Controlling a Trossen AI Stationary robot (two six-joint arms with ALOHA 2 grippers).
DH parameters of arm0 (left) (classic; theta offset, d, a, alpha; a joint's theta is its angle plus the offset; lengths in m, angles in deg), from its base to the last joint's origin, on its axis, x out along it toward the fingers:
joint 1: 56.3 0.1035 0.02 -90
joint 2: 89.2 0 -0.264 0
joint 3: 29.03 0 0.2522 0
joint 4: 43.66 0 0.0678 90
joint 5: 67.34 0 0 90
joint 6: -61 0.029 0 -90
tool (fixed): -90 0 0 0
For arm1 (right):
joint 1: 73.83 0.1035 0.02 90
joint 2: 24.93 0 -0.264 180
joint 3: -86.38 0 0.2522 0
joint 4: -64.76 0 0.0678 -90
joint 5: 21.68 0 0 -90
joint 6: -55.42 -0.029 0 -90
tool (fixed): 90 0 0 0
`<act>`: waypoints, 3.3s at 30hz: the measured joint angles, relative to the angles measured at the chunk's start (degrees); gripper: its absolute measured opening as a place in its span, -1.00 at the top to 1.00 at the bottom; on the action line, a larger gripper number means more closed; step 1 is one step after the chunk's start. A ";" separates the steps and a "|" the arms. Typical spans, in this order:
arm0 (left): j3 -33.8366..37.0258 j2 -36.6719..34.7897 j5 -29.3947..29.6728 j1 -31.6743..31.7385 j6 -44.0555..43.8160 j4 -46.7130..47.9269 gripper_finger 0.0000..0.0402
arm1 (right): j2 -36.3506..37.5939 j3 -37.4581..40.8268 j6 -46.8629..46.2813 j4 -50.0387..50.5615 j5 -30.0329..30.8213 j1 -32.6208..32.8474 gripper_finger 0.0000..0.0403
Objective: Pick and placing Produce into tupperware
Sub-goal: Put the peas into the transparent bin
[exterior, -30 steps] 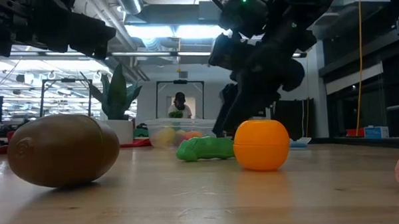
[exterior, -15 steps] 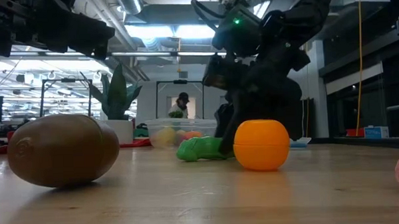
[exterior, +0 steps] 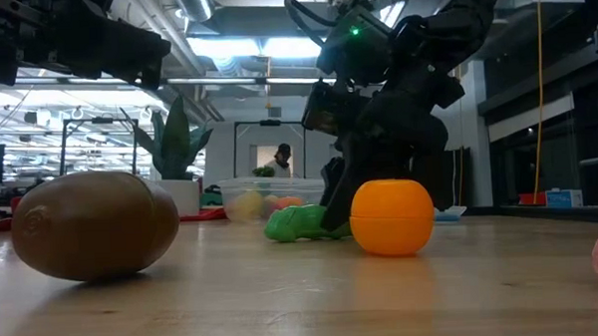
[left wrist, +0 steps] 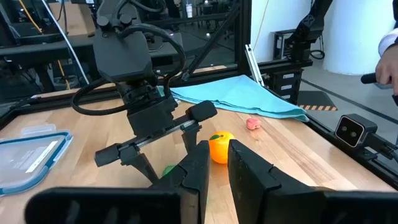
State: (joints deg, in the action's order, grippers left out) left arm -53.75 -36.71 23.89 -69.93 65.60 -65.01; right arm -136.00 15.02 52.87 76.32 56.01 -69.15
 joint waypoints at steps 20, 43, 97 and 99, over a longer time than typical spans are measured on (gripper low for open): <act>-0.02 0.00 0.02 0.00 -0.04 0.00 0.88 | -0.04 0.02 -0.38 0.38 -1.34 0.15 0.38; -0.02 0.00 0.02 0.00 -0.81 -0.04 0.96 | 7.69 0.15 -0.07 -5.21 -2.93 -5.27 0.39; -0.07 0.00 14.16 4.07 -0.23 -5.90 0.43 | 17.11 27.38 1.20 -65.96 -2.80 -14.80 0.38; -0.07 0.00 14.16 4.81 -0.92 -7.62 0.42 | 17.11 27.76 2.99 -67.51 -2.83 -13.82 0.38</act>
State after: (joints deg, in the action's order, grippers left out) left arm -53.81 -36.71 38.06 -65.12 64.68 -72.63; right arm -118.89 42.78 55.86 8.82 53.18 -82.97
